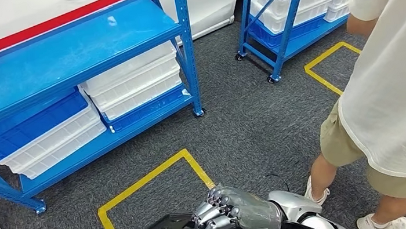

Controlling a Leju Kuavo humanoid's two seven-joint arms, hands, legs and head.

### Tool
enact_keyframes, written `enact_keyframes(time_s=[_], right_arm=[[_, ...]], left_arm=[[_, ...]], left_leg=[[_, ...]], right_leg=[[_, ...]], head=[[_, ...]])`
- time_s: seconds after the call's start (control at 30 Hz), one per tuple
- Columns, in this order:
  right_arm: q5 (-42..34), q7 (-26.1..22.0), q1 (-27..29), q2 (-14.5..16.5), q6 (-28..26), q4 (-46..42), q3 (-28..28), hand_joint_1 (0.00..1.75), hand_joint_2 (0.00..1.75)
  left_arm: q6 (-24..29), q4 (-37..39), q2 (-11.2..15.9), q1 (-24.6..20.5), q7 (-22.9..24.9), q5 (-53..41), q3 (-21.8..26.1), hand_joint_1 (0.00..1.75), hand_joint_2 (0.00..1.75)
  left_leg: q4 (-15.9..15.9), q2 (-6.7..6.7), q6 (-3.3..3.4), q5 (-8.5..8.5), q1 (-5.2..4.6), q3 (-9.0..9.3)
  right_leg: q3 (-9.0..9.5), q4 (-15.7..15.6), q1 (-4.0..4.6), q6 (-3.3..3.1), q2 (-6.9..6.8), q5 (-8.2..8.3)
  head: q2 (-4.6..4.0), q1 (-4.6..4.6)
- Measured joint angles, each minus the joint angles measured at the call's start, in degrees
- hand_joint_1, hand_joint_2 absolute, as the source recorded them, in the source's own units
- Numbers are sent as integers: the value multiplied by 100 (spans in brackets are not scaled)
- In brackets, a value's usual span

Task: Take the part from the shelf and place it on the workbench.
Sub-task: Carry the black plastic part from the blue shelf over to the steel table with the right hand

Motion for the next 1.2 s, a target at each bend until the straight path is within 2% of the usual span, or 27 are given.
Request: enact_keyframes(time_s=[0.07, 0.13, 0.17, 0.2, 0.23, 0.27, 0.33, 0.37, 0.4, 0.43, 0.47, 0.53, 0.6, 0.63, 0.67, 0.7, 0.73, 0.77, 0.83, 0.9, 0.97, 1.0, 1.03, 1.1, 1.13, 1.17, 1.2], right_arm=[[-10, -25, -4, -4, 5, -14, -1, 175, 175], [-18, -33, -2, -7, 23, -13, -1, 175, 175], [-19, -34, 2, -9, 34, -12, -1, 175, 175], [-21, -35, 4, -11, 45, -11, -1, 175, 175], [-29, -35, 3, -13, 55, -11, -1, 175, 175], [-44, -34, 2, -13, 69, -11, -1, 175, 175], [-86, -31, -3, -13, 100, -9, -1, 175, 175], [-104, -30, -3, -13, 113, -6, -1, 175, 175], [-115, -30, 1, -14, 120, -3, -2, 175, 175], [-119, -37, 7, -14, 126, -1, -2, 175, 175], [-117, -49, 17, -15, 132, 1, -3, 175, 175], [-106, -90, 35, -16, 140, 1, -3, 175, 175], [-95, -120, 56, -16, 143, 1, -3, 175, 175], [-92, -124, 73, -16, 143, 2, -3, 175, 175], [-88, -126, 90, -17, 143, 2, -3, 175, 175], [-85, -127, 102, -17, 144, 2, -3, 175, 175], [-81, -131, 107, -16, 145, 2, -3, 175, 175], [-78, -136, 104, -16, 146, 2, -3, 175, 175], [-72, -144, 80, -15, 148, 3, -3, 175, 175], [-69, -149, 55, -14, 149, 4, -4, 175, 175], [-83, -161, 39, -13, 164, 4, -11, 175, 175], [-97, -172, 27, -14, 180, 4, -21, 175, 175], [-111, -186, -1, -14, 201, 4, -34, 175, 175], [-136, -216, -68, -15, 252, 4, -71, 175, 175], [-143, -225, -93, -16, 280, 4, -89, 175, 175], [-150, -229, -103, -19, 303, 4, -104, 175, 175], [-154, -230, -103, -24, 319, 4, -118, 175, 175]], left_arm=[[32, -1, -4, 9, -10, -3, 1, 0, 175], [57, -1, -14, 32, -17, -11, 3, 0, 175], [75, -1, -20, 38, -20, -22, 3, 0, 175], [93, -1, -26, 37, -21, -33, 3, 0, 175], [111, -1, -34, 31, -21, -42, 3, 0, 175], [123, -1, -43, 24, -21, -49, 3, 0, 175], [114, -1, -54, 12, -21, -49, 5, 0, 175], [78, -1, -55, 8, -22, -43, 8, 0, 175], [29, -1, -56, 5, -25, -30, 13, 0, 175], [-28, -1, -58, 2, -38, -17, 19, 0, 175], [-72, -1, -60, -2, -61, -8, 23, 0, 175], [-115, -1, -61, 4, -131, -5, 29, 0, 175], [-122, -1, -58, 30, -176, -8, 39, 0, 175], [-124, -1, -56, 47, -183, -9, 44, 0, 175], [-130, -1, -55, 61, -190, -8, 47, 0, 175], [-140, -1, -55, 72, -201, -8, 49, 0, 175], [-148, -1, -54, 76, -216, -9, 50, 0, 175], [-151, -1, -49, 76, -231, -14, 51, 0, 175], [-130, -1, -20, 74, -245, -38, 55, 0, 175], [-95, -2, 14, 66, -227, -57, 65, 0, 175], [-61, -4, 27, 41, -202, -69, 87, 0, 175], [-40, -5, 28, 26, -192, -78, 101, 0, 175], [-14, -5, 25, 12, -185, -86, 112, 0, 175], [43, -5, 7, 7, -147, -95, 133, 0, 175], [65, -5, -2, 12, -125, -96, 142, 0, 175], [76, -5, -8, 13, -104, -96, 148, 0, 175], [76, -5, -12, 9, -94, -96, 151, 0, 175]], left_leg=[[-41, 155, 20, 43, 19, -12], [-31, 317, 31, 43, 11, -40], [-24, 400, 28, 39, 10, -48], [-17, 478, 19, 33, 12, -51], [-6, 548, 3, 21, 16, -47], [9, 609, -19, 3, 18, -37], [40, 705, -85, -42, -1, -18], [52, 748, -120, -60, -15, -10], [56, 792, -156, -71, -24, -4], [60, 842, -189, -76, -20, 4], [74, 836, -224, -100, -5, 2], [345, 615, -277, -320, 29, -107], [1086, 326, -294, -742, 47, -438], [1501, 272, -293, -910, 49, -635], [1782, 250, -286, -977, 48, -779], [1849, 240, -270, -920, 47, -828], [1662, 222, -246, -744, 46, -759], [1288, 164, -211, -500, 41, -601], [508, -102, -126, -142, 37, -268], [194, -260, -79, -82, 21, -135], [123, -157, -53, -54, 21, -110], [79, -90, -31, -22, 30, -97], [35, -13, -4, 9, 41, -83], [3, 160, 33, 31, 31, -76], [12, 251, 43, 28, 22, -84], [23, 339, 43, 21, 16, -92], [34, 420, 39, 10, 14, -97]], right_leg=[[-249, 533, 0, 46, -303, -347], [-605, 1306, -31, 100, -444, -730], [-700, 1528, -51, 124, -464, -789], [-681, 1528, -68, 143, -482, -732], [-531, 1278, -84, 156, -519, -574], [-288, 859, -96, 162, -605, -379], [113, 138, -73, 109, -815, -160], [192, -25, -57, 65, -870, -136], [190, -55, -33, 13, -861, -151], [168, -60, -31, -34, -791, -136], [159, -67, -33, -74, -736, -121], [142, -88, -44, -155, -622, -88], [122, -92, -35, -204, -504, -67], [110, -87, -22, -215, -436, -63], [103, -81, -8, -220, -361, -60], [102, -74, 4, -222, -283, -58], [110, -69, 15, -222, -204, -59], [126, -67, 23, -221, -128, -59], [137, -60, 24, -207, 10, -55], [89, -51, -6, -147, 139, -30], [39, -55, -27, -63, 237, 4], [13, -19, -18, -33, 157, -21], [-50, 106, -4, -10, 10, -110], [-350, 728, 0, 30, -342, -471], [-548, 1132, -19, 55, -419, -656], [-702, 1452, -42, 79, -449, -765], [-761, 1581, -62, 101, -466, -762]], head=[[0, 2], [0, 1], [0, 1], [0, 1], [0, 1], [0, 1], [0, 1], [0, 1], [0, 1], [0, 1], [0, 1], [0, 0], [0, -1], [0, -2], [0, -2], [0, -2], [0, -2], [0, -2], [0, 0], [0, 0], [0, -2], [0, -1], [0, 1], [0, 2], [0, 1], [0, 2], [0, 1]])
